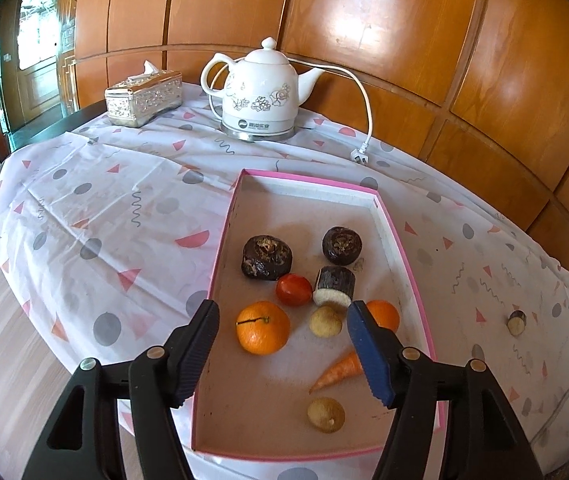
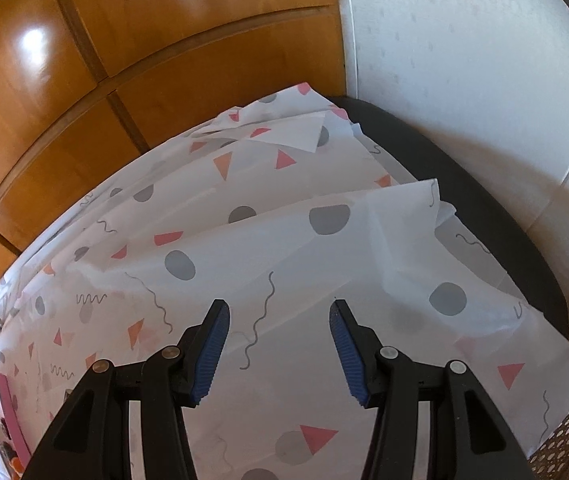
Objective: Organize fruits
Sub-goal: 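Pull the left tool back from the tray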
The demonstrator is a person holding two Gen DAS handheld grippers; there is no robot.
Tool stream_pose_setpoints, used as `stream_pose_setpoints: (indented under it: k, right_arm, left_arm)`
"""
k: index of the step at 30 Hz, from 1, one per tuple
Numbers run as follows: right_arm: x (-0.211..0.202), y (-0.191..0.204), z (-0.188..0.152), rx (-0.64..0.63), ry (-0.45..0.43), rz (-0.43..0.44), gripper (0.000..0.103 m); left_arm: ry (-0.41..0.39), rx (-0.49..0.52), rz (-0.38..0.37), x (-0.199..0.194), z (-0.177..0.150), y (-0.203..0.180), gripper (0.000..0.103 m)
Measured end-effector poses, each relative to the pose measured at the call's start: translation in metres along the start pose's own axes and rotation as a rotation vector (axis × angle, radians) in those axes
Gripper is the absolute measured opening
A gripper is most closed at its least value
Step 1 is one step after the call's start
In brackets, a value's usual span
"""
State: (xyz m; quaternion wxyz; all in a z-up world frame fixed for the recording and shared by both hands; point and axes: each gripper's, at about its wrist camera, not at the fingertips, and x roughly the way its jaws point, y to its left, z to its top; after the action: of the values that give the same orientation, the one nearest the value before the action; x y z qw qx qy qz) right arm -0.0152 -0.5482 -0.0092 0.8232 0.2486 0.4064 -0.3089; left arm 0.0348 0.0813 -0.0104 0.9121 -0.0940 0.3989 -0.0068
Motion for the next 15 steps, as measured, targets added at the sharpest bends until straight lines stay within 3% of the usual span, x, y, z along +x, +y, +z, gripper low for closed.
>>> stream_pose_setpoints:
  k: [15]
  right_arm:
    - [0.003,0.004,0.0,-0.028,0.007,0.0,0.053]
  left_arm:
    - [-0.054,-0.053,-0.012,-0.027,-0.004,0.014,0.071]
